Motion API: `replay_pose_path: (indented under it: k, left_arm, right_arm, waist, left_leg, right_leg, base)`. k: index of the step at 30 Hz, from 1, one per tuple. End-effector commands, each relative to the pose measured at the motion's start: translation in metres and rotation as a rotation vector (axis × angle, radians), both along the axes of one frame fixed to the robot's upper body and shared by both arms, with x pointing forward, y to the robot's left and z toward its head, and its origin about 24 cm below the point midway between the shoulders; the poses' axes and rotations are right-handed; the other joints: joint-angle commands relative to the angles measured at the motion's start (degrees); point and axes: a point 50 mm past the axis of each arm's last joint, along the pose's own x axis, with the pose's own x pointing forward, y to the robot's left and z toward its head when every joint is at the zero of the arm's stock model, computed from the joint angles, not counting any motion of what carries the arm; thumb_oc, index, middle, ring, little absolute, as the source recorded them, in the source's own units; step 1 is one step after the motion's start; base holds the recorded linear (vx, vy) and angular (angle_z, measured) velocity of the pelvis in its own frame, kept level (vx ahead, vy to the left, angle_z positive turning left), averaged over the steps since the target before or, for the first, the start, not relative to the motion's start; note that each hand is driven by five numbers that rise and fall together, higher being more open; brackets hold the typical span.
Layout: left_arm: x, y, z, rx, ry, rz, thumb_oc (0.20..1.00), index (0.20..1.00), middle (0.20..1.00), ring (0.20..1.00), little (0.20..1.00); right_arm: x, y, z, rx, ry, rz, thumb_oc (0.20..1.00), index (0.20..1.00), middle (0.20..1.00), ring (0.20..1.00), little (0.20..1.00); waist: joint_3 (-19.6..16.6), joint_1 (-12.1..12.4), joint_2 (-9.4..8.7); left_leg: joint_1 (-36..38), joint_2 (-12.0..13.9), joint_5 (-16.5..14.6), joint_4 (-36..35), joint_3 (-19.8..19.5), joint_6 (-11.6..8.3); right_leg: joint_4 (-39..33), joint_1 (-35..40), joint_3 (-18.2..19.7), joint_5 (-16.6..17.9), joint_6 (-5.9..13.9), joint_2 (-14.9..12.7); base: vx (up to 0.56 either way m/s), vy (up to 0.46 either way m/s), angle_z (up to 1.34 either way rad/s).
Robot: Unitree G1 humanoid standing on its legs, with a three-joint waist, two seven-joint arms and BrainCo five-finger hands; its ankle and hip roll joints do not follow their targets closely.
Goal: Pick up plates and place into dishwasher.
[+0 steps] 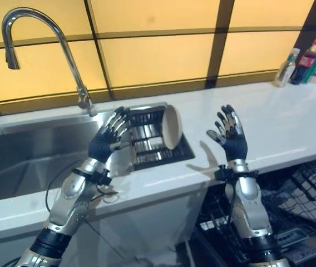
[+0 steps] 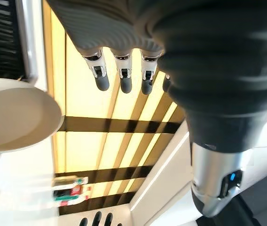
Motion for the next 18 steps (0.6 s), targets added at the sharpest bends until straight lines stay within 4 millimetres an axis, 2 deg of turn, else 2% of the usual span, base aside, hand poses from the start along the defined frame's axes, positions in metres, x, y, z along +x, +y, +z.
replay_pose_path:
  k: [1,3,6,10,14,18]
  left_arm:
    - [-0.002,-0.003,0.026,-0.002,-0.146,-0.016,1.0,1.0,1.0,1.0,1.0]
    - [0.0,-0.004,0.033,0.015,-0.172,-0.011,1.0,1.0,1.0,1.0,1.0]
    - [0.006,-0.001,0.043,0.037,-0.19,-0.003,1.0,1.0,1.0,1.0,1.0]
    - [0.015,-0.004,0.056,0.137,-0.248,0.014,1.0,1.0,1.0,1.0,1.0]
    - [0.025,-0.002,0.069,0.218,-0.288,0.062,1.0,1.0,1.0,1.0,1.0]
    - [0.039,0.007,0.095,0.347,-0.404,0.166,1.0,1.0,1.0,1.0,1.0]
  right_arm:
    - [-0.006,0.006,0.032,0.0,-0.173,0.047,1.0,1.0,1.0,1.0,1.0]
    - [-0.002,0.007,0.037,0.01,-0.198,0.057,1.0,1.0,1.0,1.0,1.0]
    - [0.004,0.005,0.047,0.016,-0.216,0.057,1.0,1.0,1.0,1.0,1.0]
    - [0.006,0.005,0.053,0.03,-0.236,0.049,1.0,1.0,1.0,1.0,1.0]
    - [0.005,0.005,0.052,0.02,-0.23,0.052,1.0,1.0,1.0,1.0,1.0]
    - [0.007,0.004,0.056,0.001,-0.23,0.059,1.0,1.0,1.0,1.0,1.0]
  waist:
    - [1.7,-2.6,-1.06]
    - [3.9,-2.9,-1.49]
    - [5.1,-2.8,-1.67]
    - [6.0,-2.8,-2.33]
    - [7.0,-3.7,-2.08]
    - [7.9,-5.1,-1.44]
  left_leg:
    - [-4.7,-1.5,-11.1,10.2,-4.4,2.8]
    - [-6.3,-0.1,-11.2,12.5,-4.0,2.13]
    - [-8.2,1.5,-10.2,13.1,-3.5,1.55]
    - [-10.1,2.4,-9.0,13.0,-3.7,0.86]
    - [-10.0,2.9,-8.2,12.6,-3.7,0.41]
    - [-10.1,3.2,-7.4,12.1,-2.8,-0.09]
  right_leg:
    - [-0.2,-6.7,5.7,4.7,2.71,1.0]
    - [1.0,-9.3,7.1,4.9,2.99,2.0]
    - [0.3,-9.5,7.0,4.6,2.55,3.1]
    - [-0.5,-9.8,6.5,4.9,2.23,3.7]
    - [-0.2,-10.0,6.4,4.8,2.11,3.8]
    - [0.4,-10.7,6.7,4.5,2.16,3.5]
  base:
    - [-0.05,-0.138,0.28]
    - [-0.05,-0.163,0.41]
    - [-0.02,-0.126,0.03]
    - [0.01,-0.097,-0.03]
    - [0.06,-0.005,0.03]
    - [0.03,0.039,0.01]
